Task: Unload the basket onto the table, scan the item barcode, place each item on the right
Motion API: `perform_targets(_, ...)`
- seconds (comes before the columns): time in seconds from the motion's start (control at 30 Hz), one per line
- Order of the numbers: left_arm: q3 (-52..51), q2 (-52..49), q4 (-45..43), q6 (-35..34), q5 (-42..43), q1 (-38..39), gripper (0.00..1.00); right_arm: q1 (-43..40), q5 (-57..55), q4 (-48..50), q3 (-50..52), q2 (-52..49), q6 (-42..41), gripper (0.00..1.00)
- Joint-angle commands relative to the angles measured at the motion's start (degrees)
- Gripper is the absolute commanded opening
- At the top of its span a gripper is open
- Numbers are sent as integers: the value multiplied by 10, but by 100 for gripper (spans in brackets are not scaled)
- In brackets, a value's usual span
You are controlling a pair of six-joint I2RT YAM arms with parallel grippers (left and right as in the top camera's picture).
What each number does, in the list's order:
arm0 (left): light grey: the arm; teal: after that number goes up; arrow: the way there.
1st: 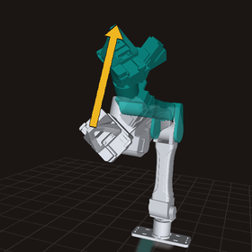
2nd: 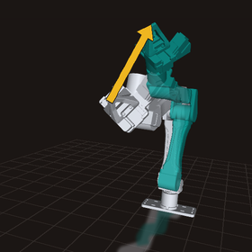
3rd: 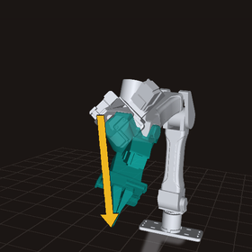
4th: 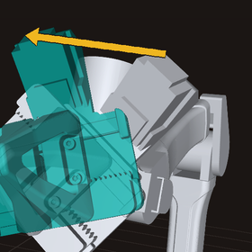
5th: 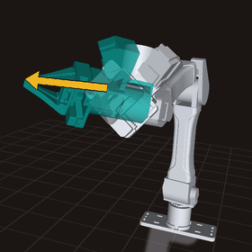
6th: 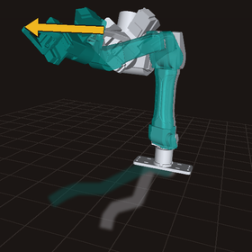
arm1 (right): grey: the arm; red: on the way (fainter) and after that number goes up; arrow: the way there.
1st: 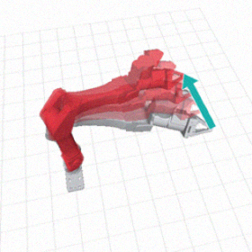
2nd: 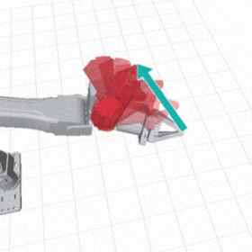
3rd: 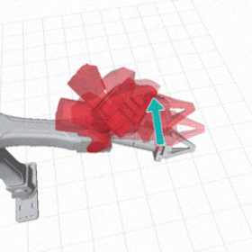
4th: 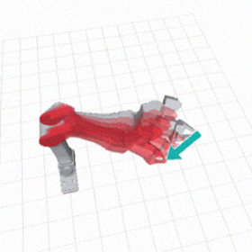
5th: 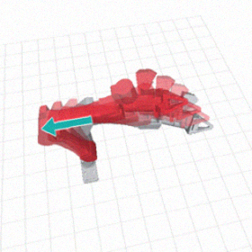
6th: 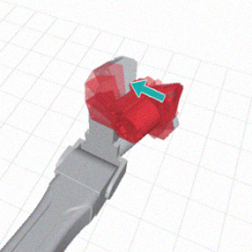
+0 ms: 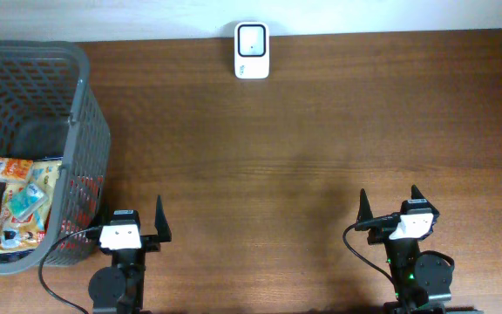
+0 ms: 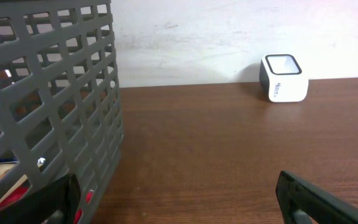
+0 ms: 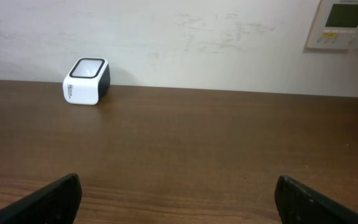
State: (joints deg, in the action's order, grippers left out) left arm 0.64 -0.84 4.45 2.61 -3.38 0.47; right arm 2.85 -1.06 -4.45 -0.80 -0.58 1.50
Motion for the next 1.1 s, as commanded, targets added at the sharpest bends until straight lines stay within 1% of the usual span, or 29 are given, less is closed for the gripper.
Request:
perform_targets(0.0,-1,2,2,9,2,2,99,6,-3,-1,5,3,-5,99)
perform_targets(0.33,-1,2,1,9,2,2,99,6,-3,-1,5,3,-5,98)
perform_targets(0.4,-1,2,-1,9,-11,2,99,6,-3,-1,5,3,-5,99)
perform_targets(0.47,-1,2,-3,9,16,2,99,6,-3,-1,5,3,-5,99)
perform_targets(0.5,-1,2,-19,9,83,2,99,6,-3,-1,5,3,-5,98)
perform_targets(0.57,-1,2,-71,9,254,2,99,6,-3,-1,5,3,-4,98)
perform_targets(0.6,-1,2,-95,9,306,2,99,6,-3,-1,5,3,-5,99)
perform_targets(0.63,-1,2,-117,9,343,2,99,6,-3,-1,5,3,-4,98)
perform_targets(0.67,-1,2,-154,9,401,2,99,6,-3,-1,5,3,-5,99)
perform_targets(0.7,-1,2,-178,9,431,2,99,6,-3,-1,5,3,-4,98)
perform_targets(0.77,0,2,-223,9,461,2,99,6,-3,-1,5,3,-5,98)
perform_targets(0.83,9,2,-239,9,460,2,99,6,-3,-1,5,3,-4,98)
perform_targets(0.9,32,2,-238,9,442,2,99,6,-3,-1,5,3,-4,98)
perform_targets(0.97,78,-1,-216,9,391,2,99,6,-3,-1,5,3,-5,98)
perform_targets(1.0,109,-9,-196,9,351,2,99,6,-3,-1,5,3,-4,99)
perform_targets(1.03,127,-17,-188,9,331,2,99,6,-3,-1,5,3,-4,98)
perform_targets(1.07,147,-29,-195,9,329,2,99,6,-3,-1,5,3,-4,98)
